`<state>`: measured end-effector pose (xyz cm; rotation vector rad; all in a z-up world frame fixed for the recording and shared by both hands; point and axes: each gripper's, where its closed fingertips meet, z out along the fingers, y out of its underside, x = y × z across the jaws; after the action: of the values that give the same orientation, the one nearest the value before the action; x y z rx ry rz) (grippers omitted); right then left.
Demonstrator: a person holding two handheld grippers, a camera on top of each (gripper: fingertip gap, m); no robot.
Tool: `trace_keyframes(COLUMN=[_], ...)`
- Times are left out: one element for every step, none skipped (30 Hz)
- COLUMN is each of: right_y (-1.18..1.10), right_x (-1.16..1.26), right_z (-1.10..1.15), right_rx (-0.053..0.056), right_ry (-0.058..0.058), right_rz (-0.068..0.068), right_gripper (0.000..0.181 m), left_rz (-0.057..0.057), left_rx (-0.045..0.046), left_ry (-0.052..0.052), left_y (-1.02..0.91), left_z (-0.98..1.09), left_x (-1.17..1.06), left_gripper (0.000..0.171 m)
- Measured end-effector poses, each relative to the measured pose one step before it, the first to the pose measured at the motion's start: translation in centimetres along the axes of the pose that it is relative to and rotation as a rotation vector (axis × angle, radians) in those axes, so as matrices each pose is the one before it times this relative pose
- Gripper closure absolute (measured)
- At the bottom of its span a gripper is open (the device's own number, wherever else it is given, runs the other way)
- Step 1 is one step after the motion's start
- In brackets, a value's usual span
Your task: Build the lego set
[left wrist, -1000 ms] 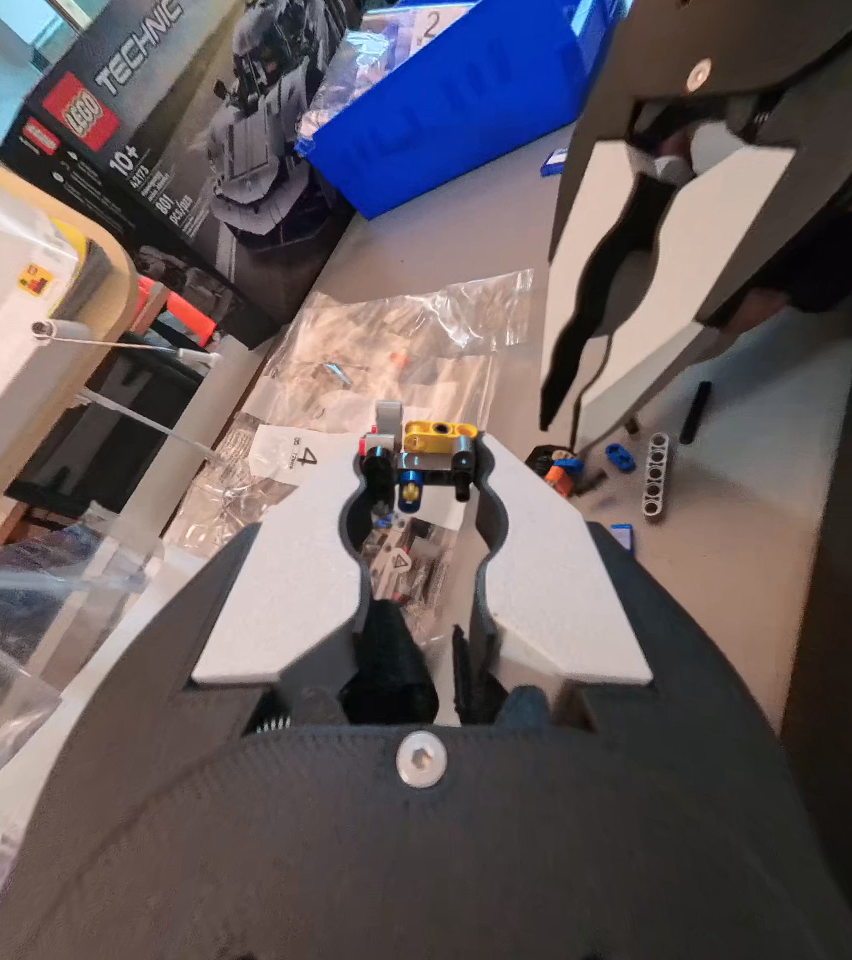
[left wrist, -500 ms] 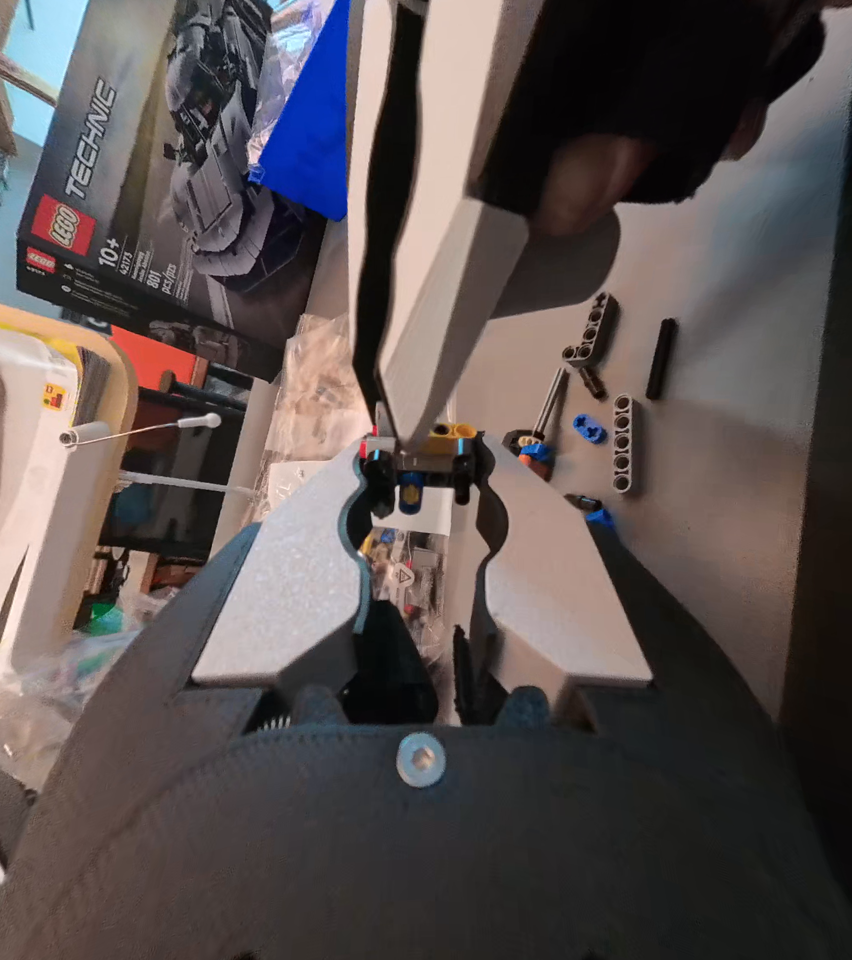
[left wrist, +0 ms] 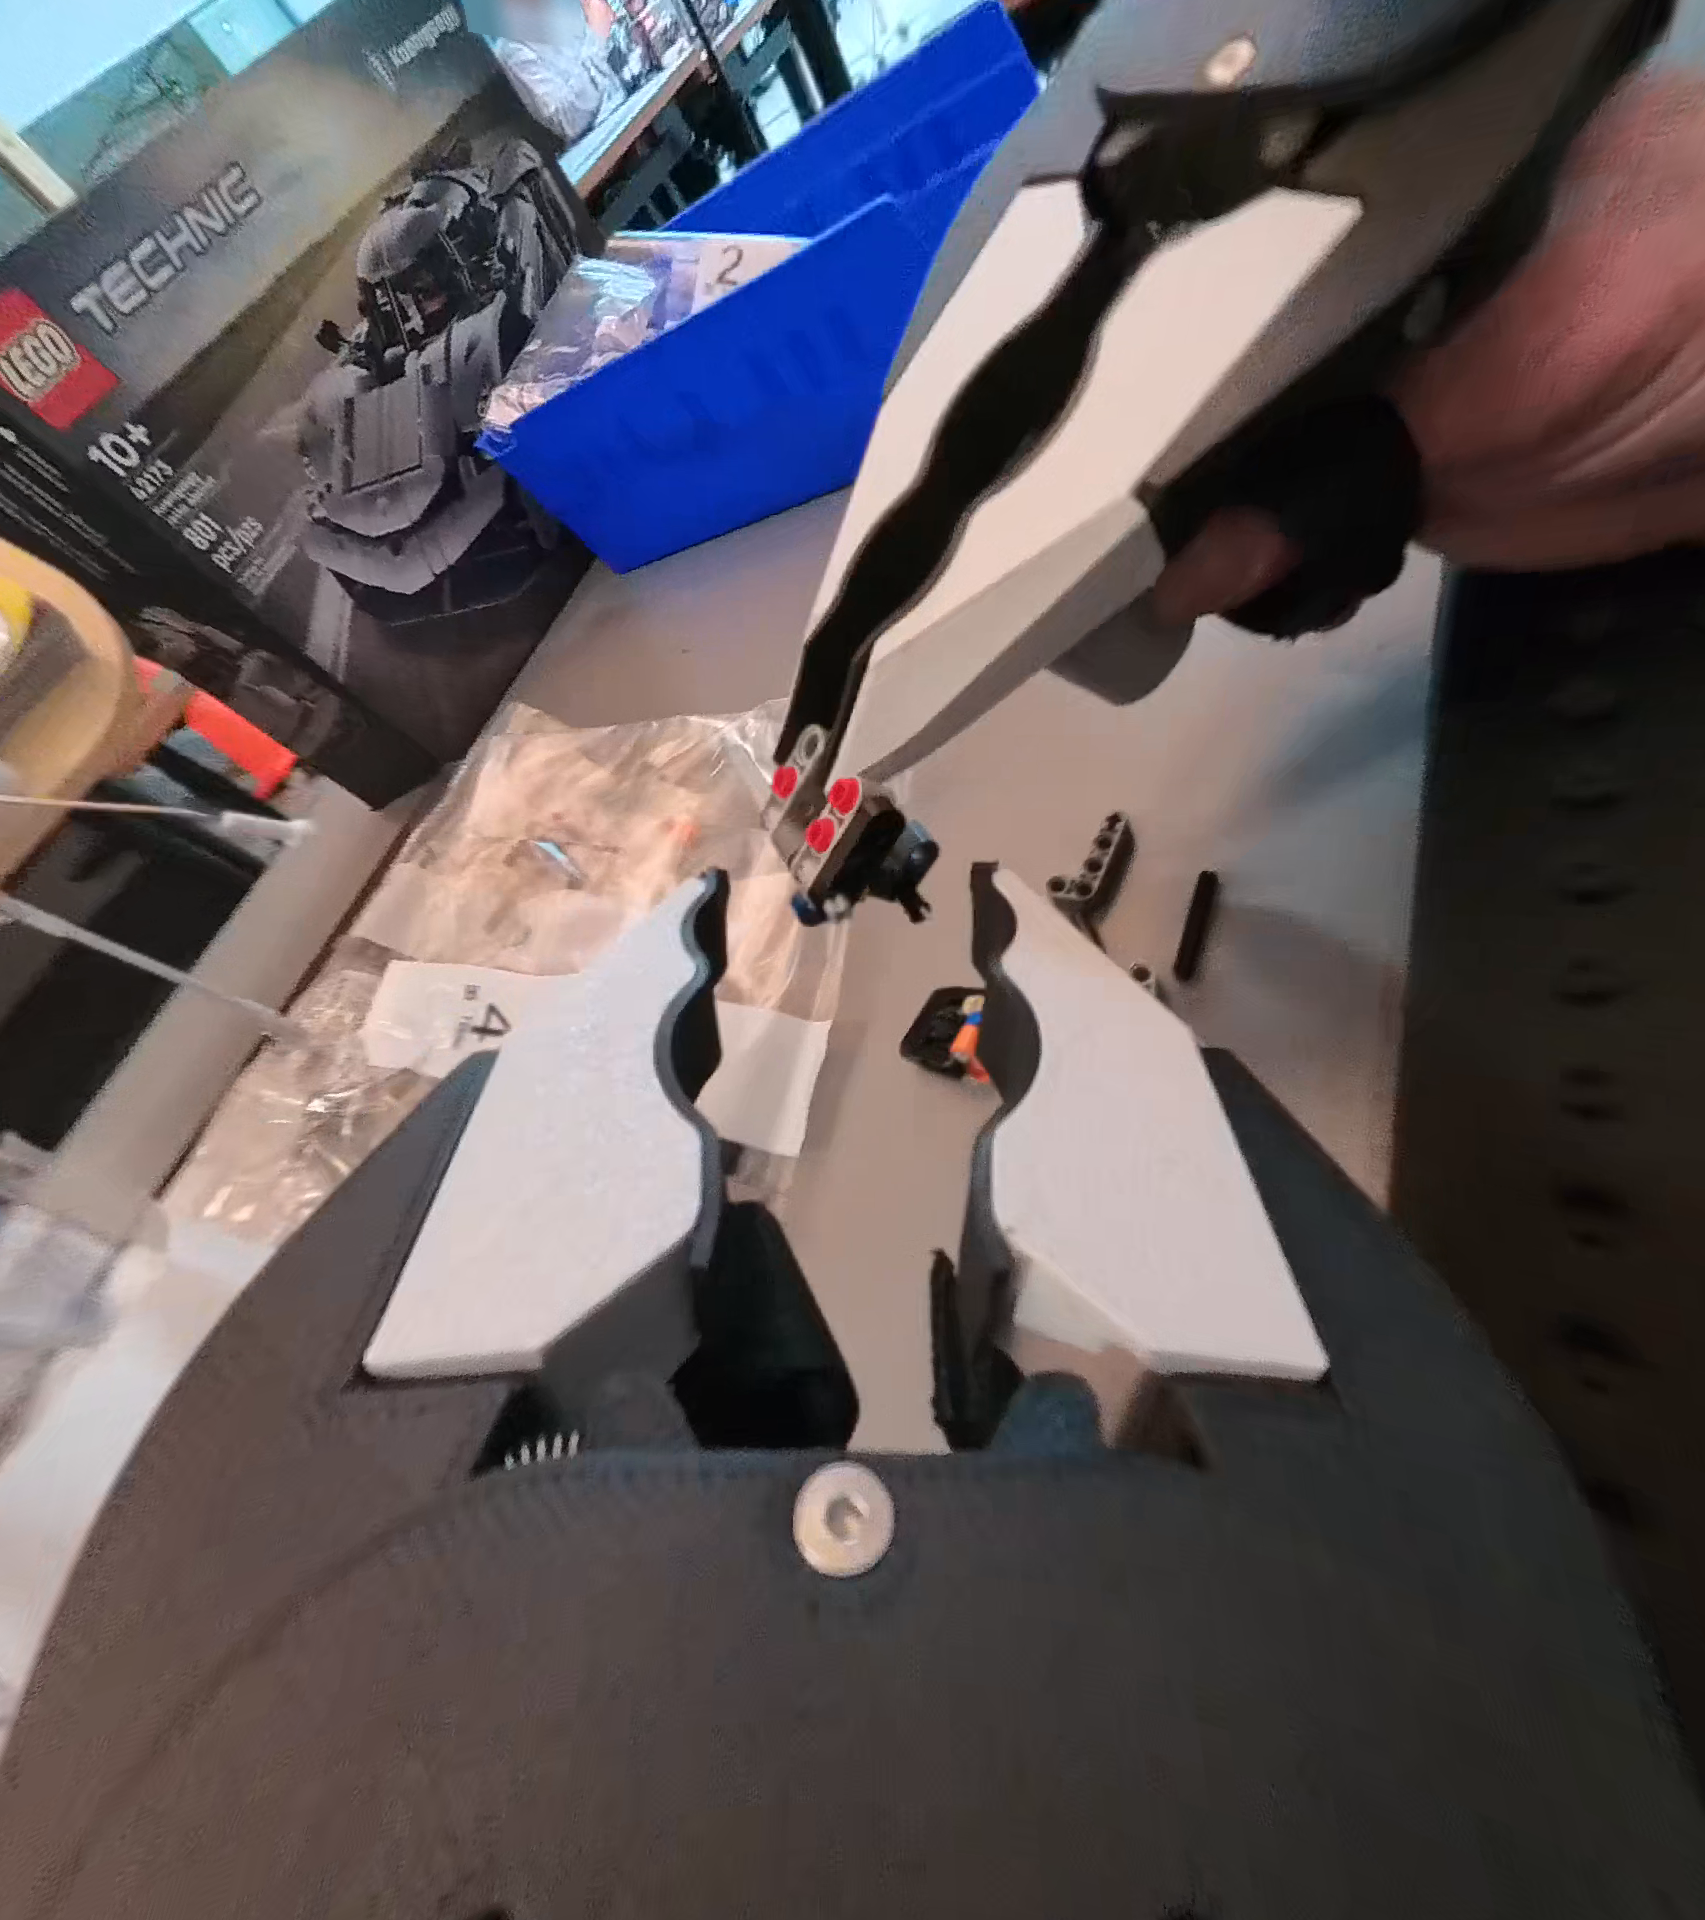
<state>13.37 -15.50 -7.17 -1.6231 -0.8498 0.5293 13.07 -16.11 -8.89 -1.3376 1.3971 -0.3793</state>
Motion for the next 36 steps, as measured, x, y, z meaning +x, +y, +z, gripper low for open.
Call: trace_keyframes(right_y=[-0.006,0.065,-0.109,-0.246,0.023,0.387,0.284,-0.057,-0.116,0.114,0.165,-0.017,-0.117,-0.126,-0.044,0.029,0.001,-0.119,-0.314,-0.204,0.053,0.174,0.138,-0.134,-0.264,-0.309,-0.282,-0.363,-0.461,-0.442,-0.166,0.034,0.105,0.008,0.075,0.122], right_x=[0.166,0.06,-0.062,-0.04,0.012,-0.067,-0.074,-0.119,-0.141,-0.099,-0.006,0.064,0.046,0.021,0.032,0.097,0.217,0.204,0.101,0.003,-0.04,-0.153,-0.098,-0.18,-0.183,-0.135,-0.169,-0.225,-0.24,-0.284,-0.339,-0.458,-0.523,-0.389,-0.302,-0.332], right_z=[-0.021,0.008,-0.028,-0.081,0.006,0.167,0.179,0.028,-0.01,0.065,0.052,-0.03,-0.069,-0.052,-0.009,-0.008,-0.049,-0.119,-0.174,-0.128,-0.003,0.119,0.126,0.014,-0.105,-0.173,-0.196,-0.219,-0.247,-0.246,-0.135,-0.004,0.123,0.139,0.117,0.11], right_rx=[-0.0049,-0.0066,0.003,0.009,-0.0049,-0.0224,-0.0162,0.0009,0.005,-0.0055,-0.0068,0.0034,0.0092,0.0111,0.0083,0.0036,0.0054,0.0125,0.0246,0.0193,0.0047,-0.003,-0.0027,0.0101,0.0176,0.0223,0.0219,0.0265,0.0318,0.0296,0.0147,0.0039,-0.0009,0.0013,-0.0044,-0.0073], right_ry=[0.0267,0.0154,0.0057,0.0098,0.0108,-0.0037,-0.0063,-0.0049,-0.0057,-0.0088,-0.0057,-0.0005,-0.0022,-0.0042,-0.0036,-0.001,0.0019,-0.0032,-0.0107,-0.0176,-0.0212,-0.0274,-0.022,-0.0245,-0.0226,-0.0205,-0.0247,-0.0289,-0.0301,-0.0321,-0.0358,-0.0454,-0.0481,-0.0341,-0.0202,-0.0189], right_rz=[-0.0333,-0.025,-0.0162,-0.0223,-0.0148,0.0046,0.0093,-0.0036,-0.0012,0.012,0.0132,0.0084,0.0099,0.0109,0.0087,0.0119,0.0187,0.0236,0.0248,0.0277,0.027,0.0264,0.0266,0.0218,0.0186,0.0202,0.023,0.0254,0.0279,0.0264,0.027,0.0314,0.0313,0.0225,0.0054,-0.0019], right_gripper=[0.176,0.176,0.176,0.176,0.176,0.176,0.176,0.176,0.176,0.176,0.176,0.176,0.176,0.176,0.176,0.176,0.172,0.166,0.161,0.158,0.156,0.154,0.15,0.148,0.147,0.148,0.148,0.148,0.148,0.148,0.149,0.15,0.15,0.149,0.15,0.153], left_rz=[-0.0406,-0.038,-0.0275,-0.0092,0.0152,0.0358,0.0492,0.0584,0.06,0.0527,0.0419,0.0229,-0.0025,-0.009,-0.018,-0.0314,-0.0423,-0.042,-0.0404,-0.045,-0.0467,-0.0404,-0.0327,-0.03,-0.0347,-0.0345,-0.0273,-0.0236,-0.0196,-0.0197,-0.0206,-0.0179,-0.0105,-0.0067,-0.0034,-0.0041], left_rx=[0.00953,0.00679,0.00682,0.00401,-0.00509,-0.01195,-0.02278,-0.02593,-0.02401,-0.02269,-0.02375,-0.00488,0.00302,0.00726,0.00674,0.00579,0.01449,0.02002,0.0232,0.03021,0.02501,0.01961,0.02028,0.02247,0.02396,0.0234,0.02639,0.02946,0.03065,0.02899,0.02354,0.01481,0.01383,0.00625,0.00307,-0.00068], left_ry=[0.0196,0.0169,0.01,0.0036,-0.0049,-0.0087,-0.0251,-0.0336,-0.0261,-0.0247,-0.0301,-0.0161,-0.0066,-0.0027,0.0031,0.0104,0.0163,0.0104,0.0115,0.0239,0.0228,0.0173,0.0238,0.0305,0.0286,0.0302,0.0353,0.0317,0.0269,0.0341,0.0354,0.0263,0.0236,0.0194,0.0161,0.0136], left_y=[-0.025,0.02,-0.053,-0.041,0.052,0.145,0.222,0.227,0.18,0.141,0.184,-0.04,-0.109,-0.079,-0.013,0.024,-0.037,-0.099,-0.186,-0.305,-0.231,-0.148,-0.163,-0.201,-0.274,-0.261,-0.322,-0.408,-0.453,-0.424,-0.306,-0.177,-0.179,-0.07,-0.016,0.043], left_z=[-0.036,-0.016,-0.056,-0.064,-0.034,0.013,0.072,0.092,0.103,0.104,0.048,-0.024,-0.054,-0.046,-0.029,-0.011,-0.052,-0.144,-0.179,-0.174,-0.12,-0.123,-0.124,-0.099,-0.122,-0.131,-0.14,-0.162,-0.195,-0.18,-0.121,-0.057,-0.038,0.006,0.053,0.069], left_x=[-0.005,-0.018,-0.064,-0.056,-0.023,0.08,-0.033,-0.109,0.021,0.027,-0.153,-0.09,-0.105,-0.125,-0.098,-0.073,-0.082,-0.224,-0.221,-0.014,-0.007,-0.099,0.009,0.16,0.145,0.171,0.283,0.267,0.226,0.34,0.36,0.283,0.291,0.266,0.243,0.194], left_gripper=[0.125,0.125,0.126,0.13,0.137,0.145,0.147,0.149,0.151,0.153,0.157,0.158,0.158,0.158,0.158,0.158,0.159,0.159,0.159,0.159,0.159,0.159,0.159,0.159,0.159,0.159,0.159,0.159,0.159,0.159,0.159,0.159,0.159,0.159,0.159,0.159])
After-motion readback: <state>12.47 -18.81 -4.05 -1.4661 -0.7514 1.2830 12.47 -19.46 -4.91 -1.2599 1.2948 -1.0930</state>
